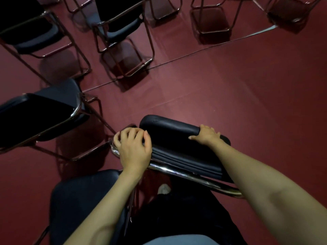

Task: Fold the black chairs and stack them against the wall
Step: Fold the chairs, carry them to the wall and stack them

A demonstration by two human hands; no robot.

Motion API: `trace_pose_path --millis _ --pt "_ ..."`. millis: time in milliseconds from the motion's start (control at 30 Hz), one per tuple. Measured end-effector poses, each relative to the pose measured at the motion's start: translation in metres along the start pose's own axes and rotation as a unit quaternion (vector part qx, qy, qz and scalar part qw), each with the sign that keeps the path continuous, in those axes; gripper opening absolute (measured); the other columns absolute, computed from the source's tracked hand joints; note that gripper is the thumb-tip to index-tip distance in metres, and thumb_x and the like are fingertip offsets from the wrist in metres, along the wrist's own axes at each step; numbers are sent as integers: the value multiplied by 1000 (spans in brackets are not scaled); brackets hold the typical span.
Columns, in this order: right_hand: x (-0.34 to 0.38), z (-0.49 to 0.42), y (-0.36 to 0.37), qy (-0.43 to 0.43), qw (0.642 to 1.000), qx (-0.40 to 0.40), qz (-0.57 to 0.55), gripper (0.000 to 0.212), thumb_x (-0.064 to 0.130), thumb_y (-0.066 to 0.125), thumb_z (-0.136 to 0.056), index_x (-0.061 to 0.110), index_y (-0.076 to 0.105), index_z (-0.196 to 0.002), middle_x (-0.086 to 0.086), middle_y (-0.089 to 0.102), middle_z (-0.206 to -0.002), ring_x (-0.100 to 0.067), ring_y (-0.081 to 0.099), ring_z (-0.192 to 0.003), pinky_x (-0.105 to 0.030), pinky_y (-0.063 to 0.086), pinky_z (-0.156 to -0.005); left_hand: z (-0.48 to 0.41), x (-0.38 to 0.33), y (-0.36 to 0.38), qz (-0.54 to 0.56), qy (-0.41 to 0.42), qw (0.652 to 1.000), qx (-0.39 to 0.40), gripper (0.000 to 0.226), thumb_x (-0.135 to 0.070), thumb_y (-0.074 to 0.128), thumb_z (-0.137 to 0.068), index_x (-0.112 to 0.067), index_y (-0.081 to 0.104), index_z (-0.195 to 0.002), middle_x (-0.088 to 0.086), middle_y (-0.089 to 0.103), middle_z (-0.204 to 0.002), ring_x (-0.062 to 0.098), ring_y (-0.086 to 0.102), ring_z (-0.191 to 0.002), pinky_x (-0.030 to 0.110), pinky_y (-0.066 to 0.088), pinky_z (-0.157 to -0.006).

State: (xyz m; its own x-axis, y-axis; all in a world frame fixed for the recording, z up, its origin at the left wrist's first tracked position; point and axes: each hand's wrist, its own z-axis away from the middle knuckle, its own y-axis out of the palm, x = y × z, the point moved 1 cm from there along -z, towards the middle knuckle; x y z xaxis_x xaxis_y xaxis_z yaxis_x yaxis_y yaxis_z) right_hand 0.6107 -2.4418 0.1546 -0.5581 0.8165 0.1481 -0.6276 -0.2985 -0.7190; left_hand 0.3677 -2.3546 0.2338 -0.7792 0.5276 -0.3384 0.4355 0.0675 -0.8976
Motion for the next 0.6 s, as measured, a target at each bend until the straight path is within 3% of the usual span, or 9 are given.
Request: trace_pose_path --millis 100,267,333,400,433,467,533,567,600 --pt "2 4 2 -7 1000 -3 28 77 66 59 -79 17 39 -134 -8 46 -137 -32 43 -126 -54 33 -106 8 3 -4 34 15 998 -41 30 -22 46 -90 -11 71 -77 1 68 -88 24 57 -94 50 36 -98" --pt "5 14 13 -21 991 60 115 101 83 49 -70 35 7 -149 -20 36 -142 -44 38 -128 -59 37 -102 26 24 -6 88 -1 990 -109 24 -19 49 -89 -9 68 -77 4 64 -92 22 57 -97 54 33 -104" --pt "4 18 15 -31 994 49 90 94 78 55 -71 26 22 -142 -20 46 -129 -42 50 -115 -50 46 -93 39 29 -4 99 -61 987 -115 26 -21 46 -90 -11 69 -84 6 62 -105 25 54 -108 55 23 -111" --pt "4 22 18 -48 996 17 67 77 66 60 -78 14 36 -130 -17 53 -121 -37 56 -105 -41 49 -81 55 18 -4 140 -168 969 -115 31 -29 45 -92 -16 69 -105 9 54 -127 26 43 -124 57 18 -114" --pt "5 26 20 -55 996 -5 74 70 61 60 -81 10 40 -125 -17 54 -120 -36 57 -104 -40 47 -79 62 8 -7 194 -260 939 -118 37 -35 47 -93 -19 63 -121 9 43 -140 26 36 -130 56 21 -114" --pt "4 29 22 -60 994 -24 85 66 58 59 -84 8 42 -123 -16 55 -120 -35 57 -105 -39 45 -79 68 -3 -11 277 -380 875 -116 52 -44 52 -91 -21 49 -138 8 30 -150 25 29 -136 53 24 -114" --pt "1 34 30 -83 990 -61 99 62 58 56 -86 8 43 -121 -16 56 -118 -35 58 -105 -39 44 -79 78 -22 -17 431 -582 685 -76 100 -61 68 -76 -22 17 -152 6 11 -158 23 24 -141 48 26 -116" --pt "0 35 33 -99 987 -76 104 62 58 55 -86 8 43 -121 -15 56 -117 -34 58 -105 -38 44 -79 83 -26 -16 466 -614 634 -52 114 -67 73 -64 -23 13 -151 7 15 -157 23 29 -140 47 28 -116" --pt "0 36 36 -112 984 -83 110 62 60 54 -86 9 44 -121 -14 56 -117 -34 58 -104 -38 44 -78 89 -31 -18 476 -617 626 -30 117 -68 76 -55 -22 19 -147 7 27 -152 24 37 -136 46 32 -114"
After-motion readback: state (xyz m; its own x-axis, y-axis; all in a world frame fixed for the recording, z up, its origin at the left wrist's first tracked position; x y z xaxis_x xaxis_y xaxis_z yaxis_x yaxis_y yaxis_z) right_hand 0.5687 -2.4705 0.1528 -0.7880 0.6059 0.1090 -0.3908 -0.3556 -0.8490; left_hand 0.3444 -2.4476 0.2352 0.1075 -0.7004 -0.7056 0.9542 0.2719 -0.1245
